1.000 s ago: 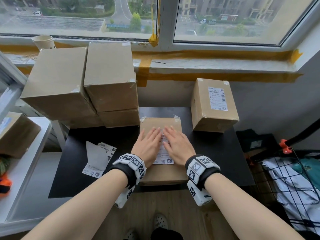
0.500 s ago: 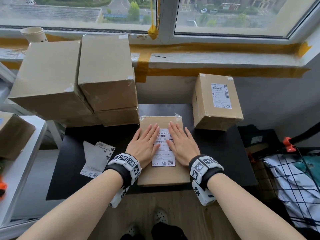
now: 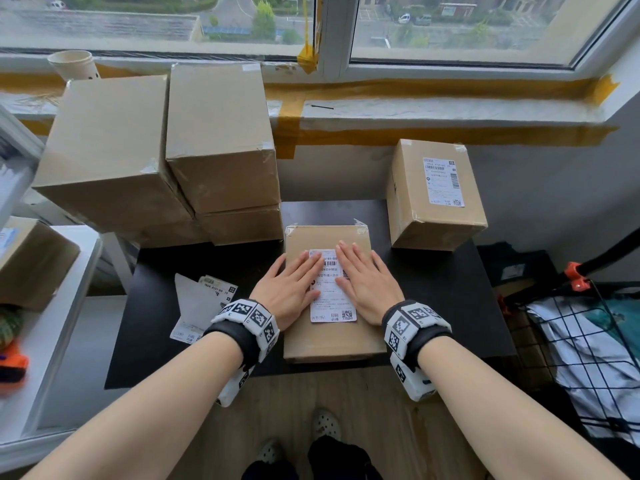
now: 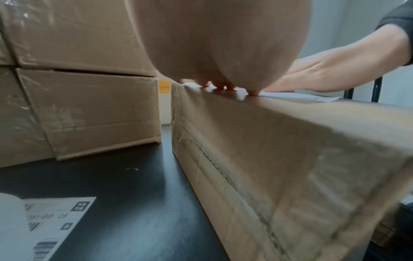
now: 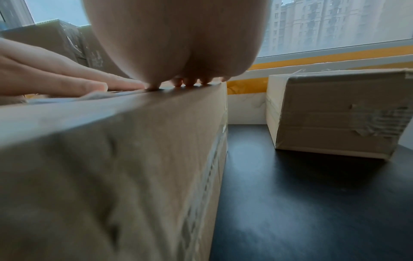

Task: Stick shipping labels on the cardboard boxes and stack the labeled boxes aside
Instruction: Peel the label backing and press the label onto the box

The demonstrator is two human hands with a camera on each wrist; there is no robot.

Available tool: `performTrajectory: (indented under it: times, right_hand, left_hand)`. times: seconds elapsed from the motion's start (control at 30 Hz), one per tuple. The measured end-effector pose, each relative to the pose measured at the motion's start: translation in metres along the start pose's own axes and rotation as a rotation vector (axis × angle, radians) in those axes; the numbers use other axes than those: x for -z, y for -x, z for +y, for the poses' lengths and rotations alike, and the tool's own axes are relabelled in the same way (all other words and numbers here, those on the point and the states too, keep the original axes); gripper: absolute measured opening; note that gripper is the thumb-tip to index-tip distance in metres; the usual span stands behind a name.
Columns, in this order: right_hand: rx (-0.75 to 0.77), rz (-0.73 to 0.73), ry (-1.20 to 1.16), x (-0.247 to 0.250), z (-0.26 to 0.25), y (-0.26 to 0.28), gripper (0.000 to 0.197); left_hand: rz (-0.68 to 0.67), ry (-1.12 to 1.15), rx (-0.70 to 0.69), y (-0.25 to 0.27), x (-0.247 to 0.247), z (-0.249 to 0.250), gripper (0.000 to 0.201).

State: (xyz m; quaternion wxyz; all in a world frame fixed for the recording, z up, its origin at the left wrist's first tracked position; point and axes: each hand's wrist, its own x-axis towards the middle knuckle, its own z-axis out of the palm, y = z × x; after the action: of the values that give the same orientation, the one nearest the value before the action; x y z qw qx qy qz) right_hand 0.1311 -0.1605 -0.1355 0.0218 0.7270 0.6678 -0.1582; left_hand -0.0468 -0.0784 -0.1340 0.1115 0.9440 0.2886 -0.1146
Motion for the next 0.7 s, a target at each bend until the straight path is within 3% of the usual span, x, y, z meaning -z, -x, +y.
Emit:
performTrajectory:
  times: [0.2,0.3,0.47,0.6,0.7]
  right_hand:
    - [-0.01,-0.012,0.028,-0.006,-0.005,0.021,0.059]
    - [-0.029,-0.017,0.023,-0.009,-0.007,0.032,0.058]
    - [-0.052,-0.008,-0.016,-0.015,-0.011,0.046,0.057]
    - [-0.061,-0.002,0.005,-0.022,-0.014,0.06,0.077]
    - [-0.071,0.024,0.018,-0.029,-0.016,0.074,0.078]
  left_hand:
    - [-0.037,-0.014,0.021,0.001,-0.003,0.002,0.078]
    - [-0.003,-0.017,-0.034,0.011,-0.007,0.009,0.084]
    - [0.027,0.012,-0.035,0.034,-0.021,0.021,0.079]
    - [0.01,0.016,-0.002,0.034,-0.024,0.021,0.079]
    - [0.02,0.007,-0.002,0.035,-0.023,0.024,0.084]
